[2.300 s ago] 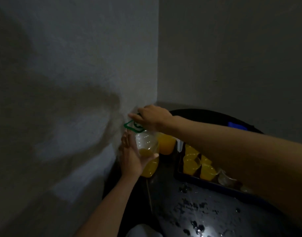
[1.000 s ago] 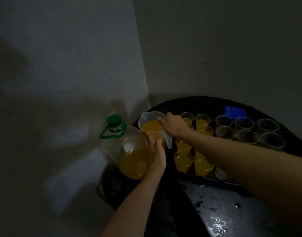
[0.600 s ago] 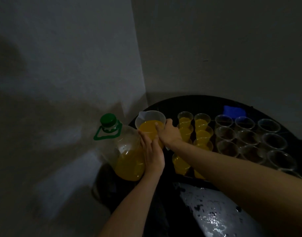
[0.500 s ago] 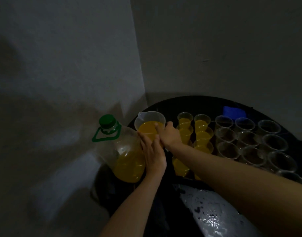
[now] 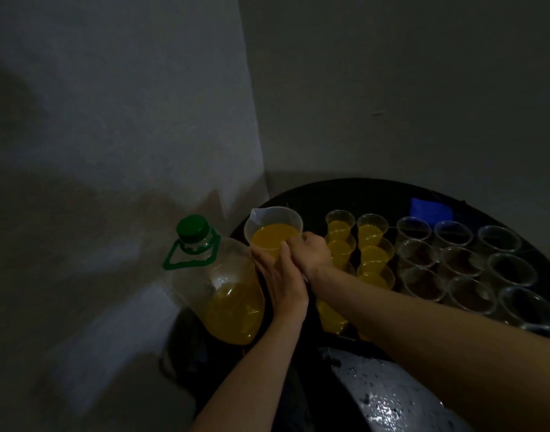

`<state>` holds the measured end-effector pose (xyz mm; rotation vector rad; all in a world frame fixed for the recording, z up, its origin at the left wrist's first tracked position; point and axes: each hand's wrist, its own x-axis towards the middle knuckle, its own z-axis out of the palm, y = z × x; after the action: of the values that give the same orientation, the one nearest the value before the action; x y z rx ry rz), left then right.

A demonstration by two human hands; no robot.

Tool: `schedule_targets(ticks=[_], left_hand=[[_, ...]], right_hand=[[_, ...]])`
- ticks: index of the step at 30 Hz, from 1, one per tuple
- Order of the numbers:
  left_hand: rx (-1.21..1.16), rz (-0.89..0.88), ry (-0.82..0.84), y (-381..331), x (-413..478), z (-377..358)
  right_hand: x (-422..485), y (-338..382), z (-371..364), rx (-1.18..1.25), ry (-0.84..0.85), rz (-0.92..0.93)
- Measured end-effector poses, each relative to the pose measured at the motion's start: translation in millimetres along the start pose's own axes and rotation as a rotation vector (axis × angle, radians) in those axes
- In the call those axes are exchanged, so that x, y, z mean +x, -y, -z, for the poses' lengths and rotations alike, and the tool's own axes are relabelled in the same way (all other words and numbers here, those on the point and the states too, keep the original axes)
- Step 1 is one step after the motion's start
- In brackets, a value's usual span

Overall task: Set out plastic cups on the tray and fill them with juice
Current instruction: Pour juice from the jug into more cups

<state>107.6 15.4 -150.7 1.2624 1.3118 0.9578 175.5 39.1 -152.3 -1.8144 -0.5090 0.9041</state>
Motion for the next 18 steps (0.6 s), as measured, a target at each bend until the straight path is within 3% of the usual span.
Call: schedule_targets(ticks=[18], left_hand=[[-0.087,0.012,-0.068,4.5,11.8,24.1]], right_hand=[[-21.1,7.6,-7.5,0.091,0.090,0.123]])
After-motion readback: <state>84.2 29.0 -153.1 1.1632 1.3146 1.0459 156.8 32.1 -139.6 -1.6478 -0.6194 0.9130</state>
